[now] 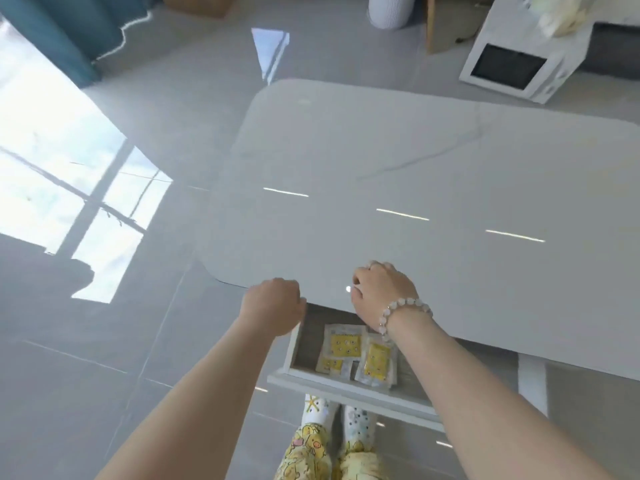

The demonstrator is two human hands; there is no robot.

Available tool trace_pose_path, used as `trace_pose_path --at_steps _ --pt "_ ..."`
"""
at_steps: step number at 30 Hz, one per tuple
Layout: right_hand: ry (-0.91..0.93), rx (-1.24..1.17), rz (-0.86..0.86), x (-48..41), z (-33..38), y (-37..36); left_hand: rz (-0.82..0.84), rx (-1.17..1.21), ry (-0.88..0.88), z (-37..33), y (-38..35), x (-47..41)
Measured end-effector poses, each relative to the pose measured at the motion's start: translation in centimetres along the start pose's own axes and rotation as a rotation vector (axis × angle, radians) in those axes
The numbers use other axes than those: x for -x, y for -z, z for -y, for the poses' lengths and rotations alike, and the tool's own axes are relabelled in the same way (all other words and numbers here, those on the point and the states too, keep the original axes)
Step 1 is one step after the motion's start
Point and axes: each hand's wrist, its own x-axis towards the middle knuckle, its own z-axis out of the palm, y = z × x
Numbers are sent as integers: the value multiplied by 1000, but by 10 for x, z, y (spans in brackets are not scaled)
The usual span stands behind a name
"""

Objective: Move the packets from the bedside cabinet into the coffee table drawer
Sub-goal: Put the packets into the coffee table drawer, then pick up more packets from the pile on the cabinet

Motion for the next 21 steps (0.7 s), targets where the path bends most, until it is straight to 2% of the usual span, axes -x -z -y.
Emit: trace_pose_path --at_steps 5,9,13,21 --pt "158 120 -186 28 63 107 -284 58 97 31 90 70" --pt "310 183 -280 49 122 153 -420 92 216 64 131 126" --pt "477 208 -277 73 190 168 -495 66 343 105 139 186" --pt "748 314 -264 116 320 149 -530 134 642 191 113 286"
